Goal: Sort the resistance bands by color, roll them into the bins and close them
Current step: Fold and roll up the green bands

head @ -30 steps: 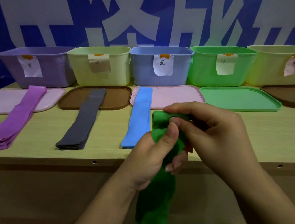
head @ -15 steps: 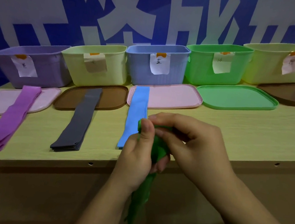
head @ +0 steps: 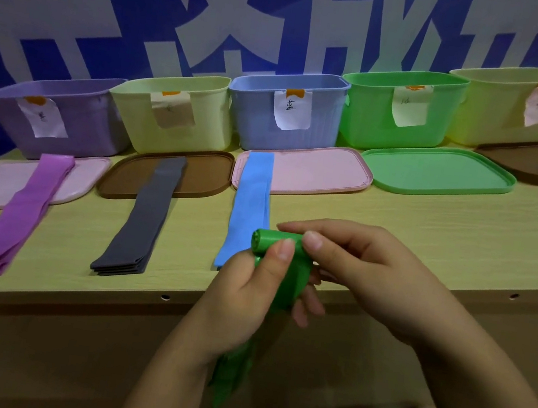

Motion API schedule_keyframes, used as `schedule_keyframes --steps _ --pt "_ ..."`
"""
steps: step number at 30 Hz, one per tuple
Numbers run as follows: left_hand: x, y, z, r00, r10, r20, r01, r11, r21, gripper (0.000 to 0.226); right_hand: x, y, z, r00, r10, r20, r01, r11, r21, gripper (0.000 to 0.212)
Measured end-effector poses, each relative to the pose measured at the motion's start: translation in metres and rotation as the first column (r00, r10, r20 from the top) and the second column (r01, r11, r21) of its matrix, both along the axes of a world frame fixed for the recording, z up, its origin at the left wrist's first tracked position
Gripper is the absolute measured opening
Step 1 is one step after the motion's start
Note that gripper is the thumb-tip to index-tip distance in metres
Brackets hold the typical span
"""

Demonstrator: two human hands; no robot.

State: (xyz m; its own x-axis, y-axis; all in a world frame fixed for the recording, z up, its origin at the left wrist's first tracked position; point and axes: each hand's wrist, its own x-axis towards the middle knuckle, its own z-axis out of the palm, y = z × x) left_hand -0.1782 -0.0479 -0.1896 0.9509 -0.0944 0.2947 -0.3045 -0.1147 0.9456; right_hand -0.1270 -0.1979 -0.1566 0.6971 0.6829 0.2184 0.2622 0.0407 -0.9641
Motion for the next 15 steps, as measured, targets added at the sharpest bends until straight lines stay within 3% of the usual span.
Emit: schedule_keyframes --steps 4,9,12,15 --pt "-0.004 0.003 0.001 1.0 -0.016 -0.009 0.016 1.0 0.017 0.032 -0.003 -0.003 0.003 0.999 -0.011 -0.047 0.013 1.0 0.024 0.017" --pt "-0.007 0.012 0.003 0.999 -0.037 -0.028 0.037 0.999 0.002 0.023 -0.01 -0.003 -0.002 0.986 -0.128 0.109 0.125 0.992 0.035 0.019" --pt "-0.01 0.013 0.006 0.994 -0.098 -0.052 0.095 0.993 -0.07 0.037 -0.017 -0.002 -0.004 0.948 -0.216 0.233 0.209 0.976 0.055 0.024" --pt "-0.007 0.011 0.004 0.981 -0.174 -0.082 0.144 0.947 -0.288 0.049 -0.019 0.0 -0.002 0.931 -0.26 0.257 0.233 0.964 0.129 0.026"
